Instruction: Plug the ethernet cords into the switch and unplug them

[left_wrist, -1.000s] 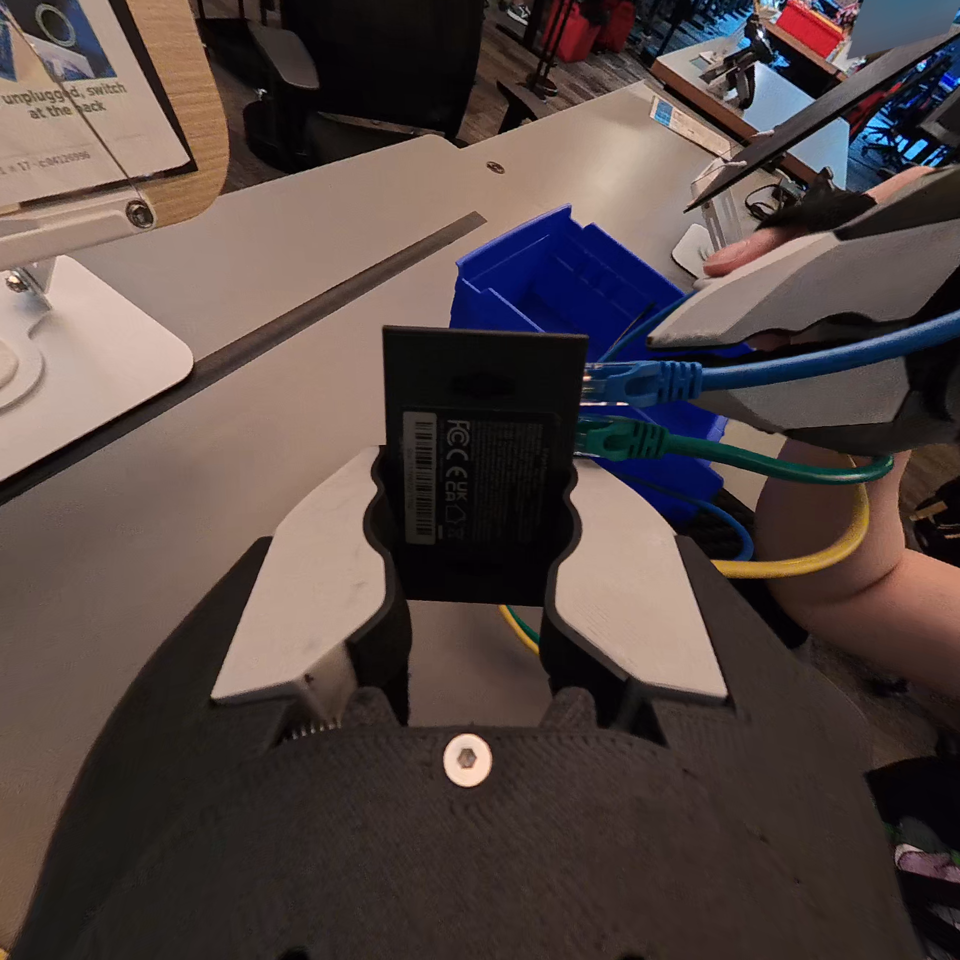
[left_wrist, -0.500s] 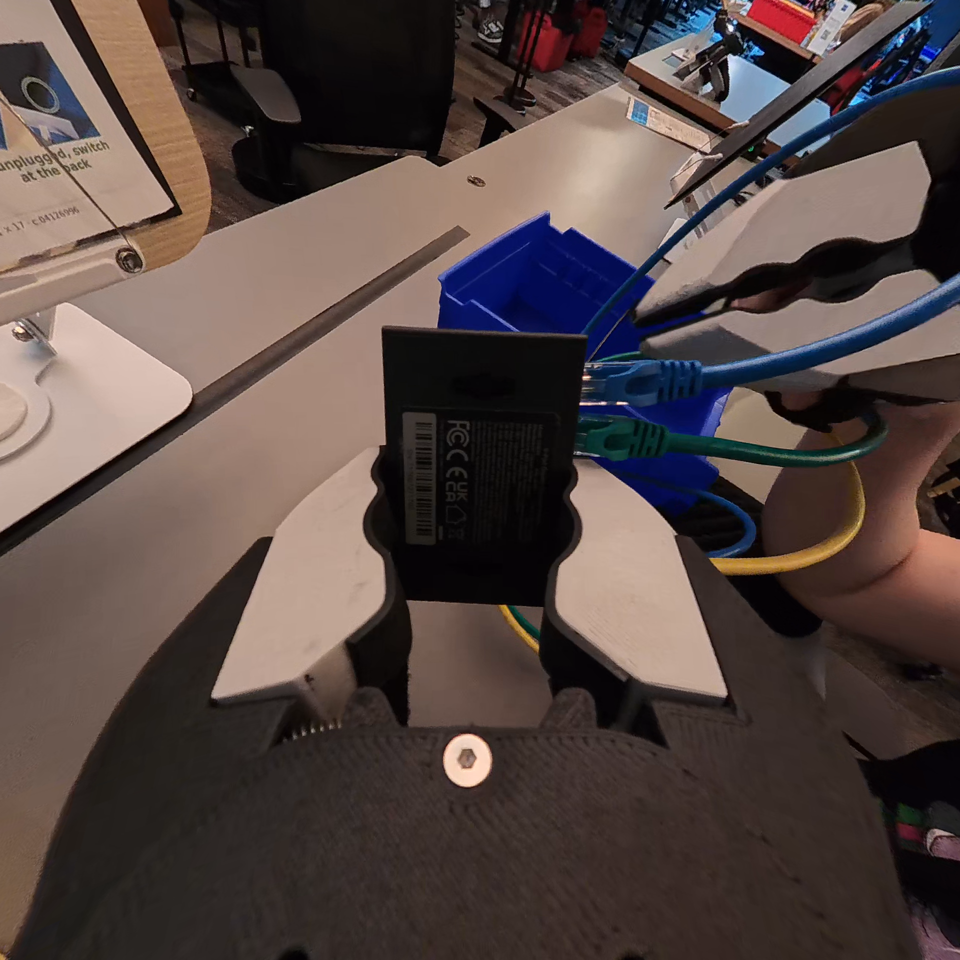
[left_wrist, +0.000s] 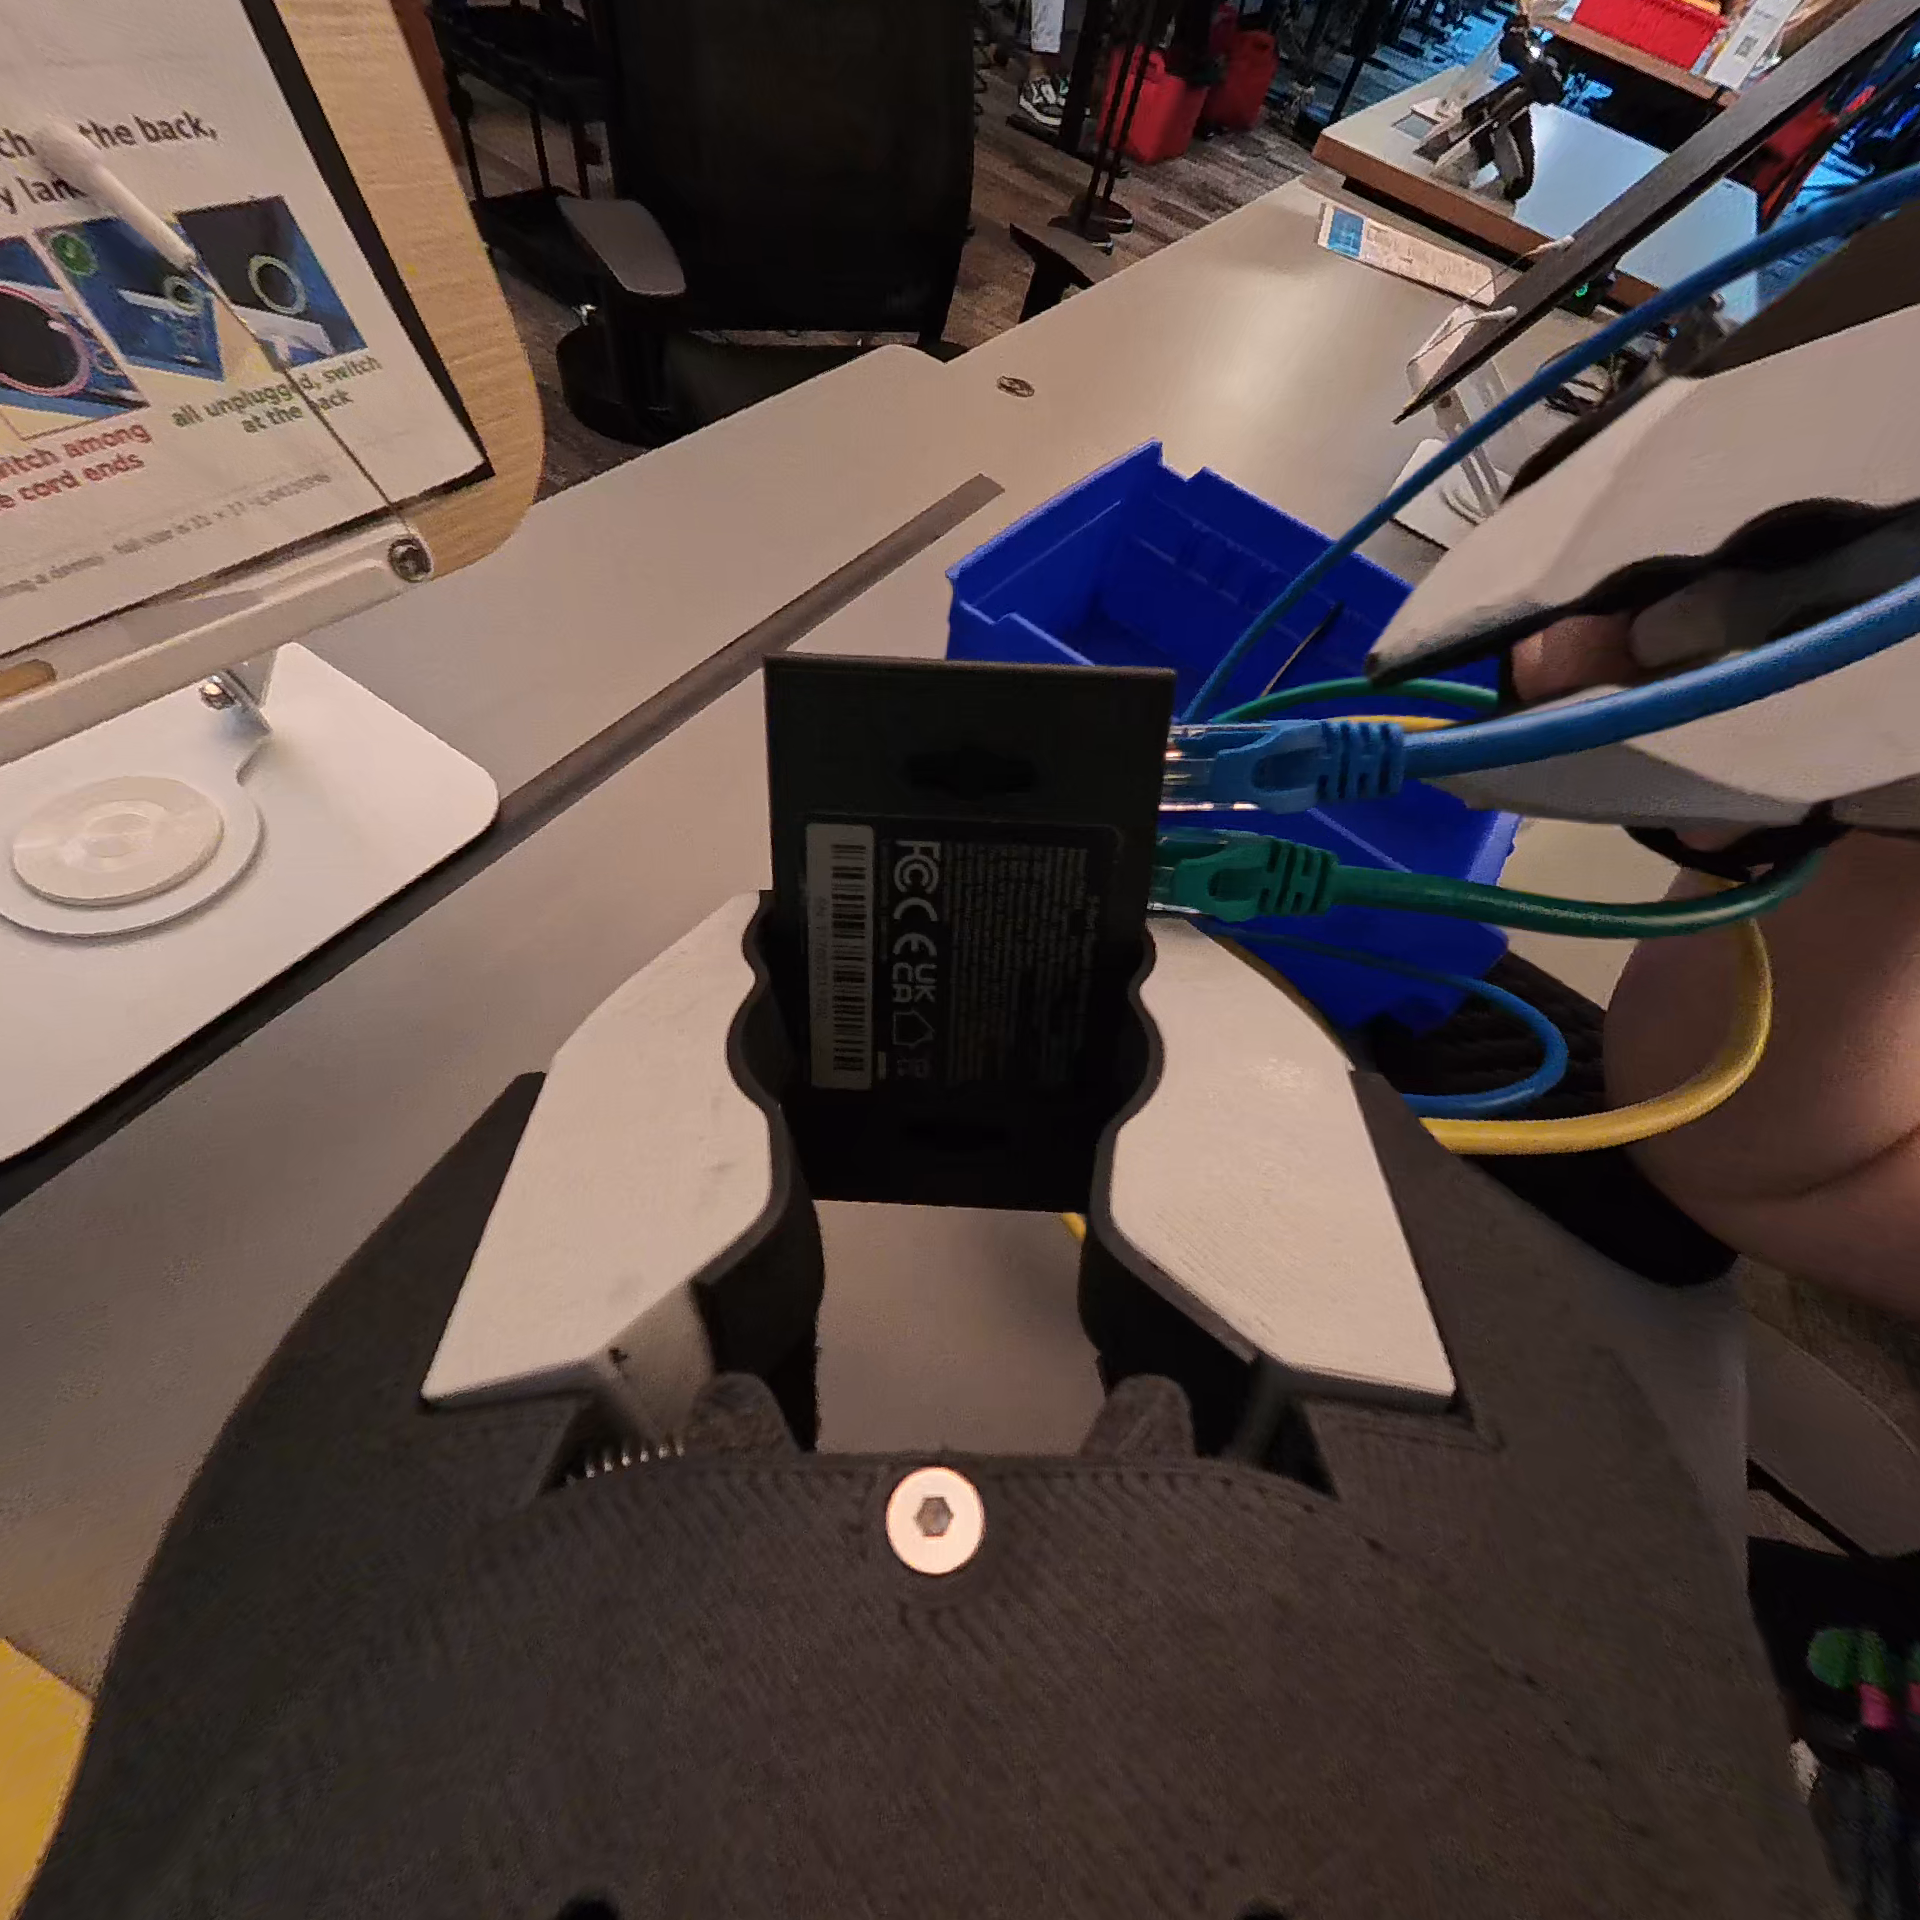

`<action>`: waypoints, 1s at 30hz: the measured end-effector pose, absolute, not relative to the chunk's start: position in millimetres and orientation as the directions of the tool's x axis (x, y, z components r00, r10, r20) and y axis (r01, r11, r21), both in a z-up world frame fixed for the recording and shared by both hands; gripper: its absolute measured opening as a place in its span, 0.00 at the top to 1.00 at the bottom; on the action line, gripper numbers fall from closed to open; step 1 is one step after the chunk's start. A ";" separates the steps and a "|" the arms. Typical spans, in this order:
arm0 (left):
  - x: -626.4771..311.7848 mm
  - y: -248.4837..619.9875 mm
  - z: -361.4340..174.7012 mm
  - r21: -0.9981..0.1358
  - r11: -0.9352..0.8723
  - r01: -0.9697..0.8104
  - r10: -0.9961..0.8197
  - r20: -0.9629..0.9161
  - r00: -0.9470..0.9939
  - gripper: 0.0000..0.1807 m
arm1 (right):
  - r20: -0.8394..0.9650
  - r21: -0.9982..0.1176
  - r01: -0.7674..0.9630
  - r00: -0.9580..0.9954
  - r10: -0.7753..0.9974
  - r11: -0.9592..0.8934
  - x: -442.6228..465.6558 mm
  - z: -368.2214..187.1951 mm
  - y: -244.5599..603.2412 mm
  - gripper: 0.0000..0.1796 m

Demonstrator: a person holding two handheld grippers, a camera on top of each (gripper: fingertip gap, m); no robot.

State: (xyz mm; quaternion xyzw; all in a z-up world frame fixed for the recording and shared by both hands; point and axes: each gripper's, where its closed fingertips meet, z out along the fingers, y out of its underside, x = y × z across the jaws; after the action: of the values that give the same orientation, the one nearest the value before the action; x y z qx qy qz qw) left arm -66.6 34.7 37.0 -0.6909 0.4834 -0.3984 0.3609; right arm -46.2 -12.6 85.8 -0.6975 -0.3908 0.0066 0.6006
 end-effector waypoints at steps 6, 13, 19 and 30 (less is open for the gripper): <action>-73.1 39.9 40.0 -0.887 -0.278 -0.369 -0.951 0.199 0.237 0.67 | 0.594 -0.767 0.629 0.617 0.516 0.131 -54.0 88.5 -14.8 0.93; -71.8 39.0 39.3 -0.881 -0.299 -0.367 -0.946 0.222 0.237 0.67 | 0.572 -0.806 0.552 0.635 0.520 0.213 -61.1 101.1 -17.2 0.88; -71.1 40.1 36.1 -0.873 -0.311 -0.376 -0.940 0.226 0.254 0.67 | 0.585 -0.803 0.537 0.627 0.514 0.258 -61.9 104.5 -17.9 0.92; -66.2 37.4 31.8 -0.863 -0.303 -0.404 -0.940 0.202 0.274 0.67 | 0.683 -0.720 0.636 0.575 0.451 0.277 -62.4 90.1 -5.6 0.95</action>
State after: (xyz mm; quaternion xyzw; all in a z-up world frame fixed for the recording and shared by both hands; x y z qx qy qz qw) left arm -66.2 37.4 31.8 -0.7142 0.4706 -0.3764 0.3561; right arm -62.4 -5.6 90.1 -0.5969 -0.4554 -0.0706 0.6567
